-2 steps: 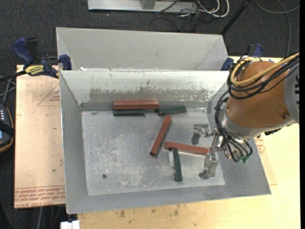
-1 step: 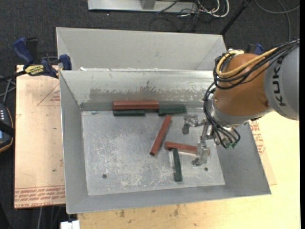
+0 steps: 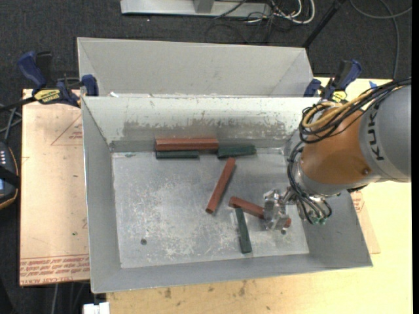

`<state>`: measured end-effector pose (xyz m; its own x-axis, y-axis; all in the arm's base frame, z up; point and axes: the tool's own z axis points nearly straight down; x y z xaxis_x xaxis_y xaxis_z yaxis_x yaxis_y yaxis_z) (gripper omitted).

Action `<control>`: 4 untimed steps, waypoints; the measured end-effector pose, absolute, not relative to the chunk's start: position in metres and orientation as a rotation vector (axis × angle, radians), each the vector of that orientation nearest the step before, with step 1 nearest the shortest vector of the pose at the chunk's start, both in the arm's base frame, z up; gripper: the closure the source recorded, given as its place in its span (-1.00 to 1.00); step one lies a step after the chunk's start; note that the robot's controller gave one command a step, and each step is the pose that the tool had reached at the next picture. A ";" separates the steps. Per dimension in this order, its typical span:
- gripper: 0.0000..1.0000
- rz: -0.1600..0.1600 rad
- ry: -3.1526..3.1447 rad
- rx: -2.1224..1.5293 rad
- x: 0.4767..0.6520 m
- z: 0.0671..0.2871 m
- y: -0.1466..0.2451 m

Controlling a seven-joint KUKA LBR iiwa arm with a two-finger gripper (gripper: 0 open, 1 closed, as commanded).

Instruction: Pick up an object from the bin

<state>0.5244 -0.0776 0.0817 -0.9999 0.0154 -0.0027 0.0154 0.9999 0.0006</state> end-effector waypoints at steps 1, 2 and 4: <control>-1.00 0.002 3.141 0.022 0.524 0.081 -0.077; 1.00 0.001 3.140 0.021 0.524 0.081 -0.077; 1.00 0.001 3.141 0.012 0.523 0.081 -0.075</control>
Offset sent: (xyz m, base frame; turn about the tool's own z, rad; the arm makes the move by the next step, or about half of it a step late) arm 0.0000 0.0000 0.0000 0.0000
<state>0.5228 -0.0753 0.0811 -1.0000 0.0075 -0.0002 0.0075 1.0000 0.0003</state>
